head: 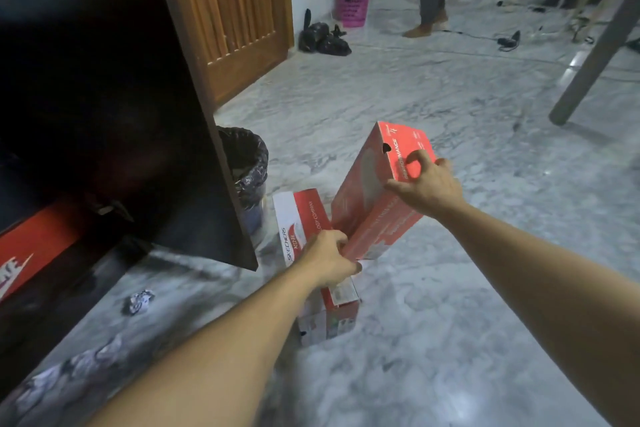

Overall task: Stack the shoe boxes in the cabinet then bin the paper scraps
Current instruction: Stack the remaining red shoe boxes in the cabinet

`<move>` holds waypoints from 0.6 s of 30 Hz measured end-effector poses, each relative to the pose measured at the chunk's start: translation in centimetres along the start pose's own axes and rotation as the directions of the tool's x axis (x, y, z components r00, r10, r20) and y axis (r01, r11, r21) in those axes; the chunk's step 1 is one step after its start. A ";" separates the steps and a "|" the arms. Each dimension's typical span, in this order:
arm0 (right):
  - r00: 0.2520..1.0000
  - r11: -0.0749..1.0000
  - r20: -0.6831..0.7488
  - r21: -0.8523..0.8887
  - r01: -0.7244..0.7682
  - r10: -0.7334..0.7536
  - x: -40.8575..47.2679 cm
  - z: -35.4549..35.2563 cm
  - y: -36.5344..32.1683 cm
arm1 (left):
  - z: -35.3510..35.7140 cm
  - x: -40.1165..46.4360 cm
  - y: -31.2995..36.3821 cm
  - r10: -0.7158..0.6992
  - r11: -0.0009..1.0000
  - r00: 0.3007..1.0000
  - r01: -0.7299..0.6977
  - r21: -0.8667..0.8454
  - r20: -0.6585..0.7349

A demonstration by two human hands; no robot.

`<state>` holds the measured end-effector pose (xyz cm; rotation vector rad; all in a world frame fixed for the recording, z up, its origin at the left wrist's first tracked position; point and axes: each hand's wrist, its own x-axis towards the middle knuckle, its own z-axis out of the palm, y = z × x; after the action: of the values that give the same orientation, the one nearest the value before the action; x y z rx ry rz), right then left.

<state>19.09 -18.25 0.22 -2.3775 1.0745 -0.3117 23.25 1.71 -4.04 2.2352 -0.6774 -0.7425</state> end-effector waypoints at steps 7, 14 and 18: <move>0.960 0.884 0.020 0.384 -0.266 0.280 -5.1 -5.3 10.5 | 4.8 1.3 2.6 -0.020 0.986 0.997 0.007 -0.166 -0.078; 0.884 0.715 0.189 0.527 -0.459 0.428 -10.3 -10.0 19.8 | 10.4 1.0 3.8 -0.142 0.925 0.990 0.132 -0.356 -0.001; 0.800 0.626 0.295 0.503 -0.595 0.523 -12.5 -11.0 23.1 | 13.3 0.7 3.5 -0.163 0.886 0.985 0.168 -0.432 0.048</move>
<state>-8.21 -25.66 -2.90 -1.4080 1.3673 -0.2139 14.02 -6.67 -9.81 1.8882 -0.2851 -0.8918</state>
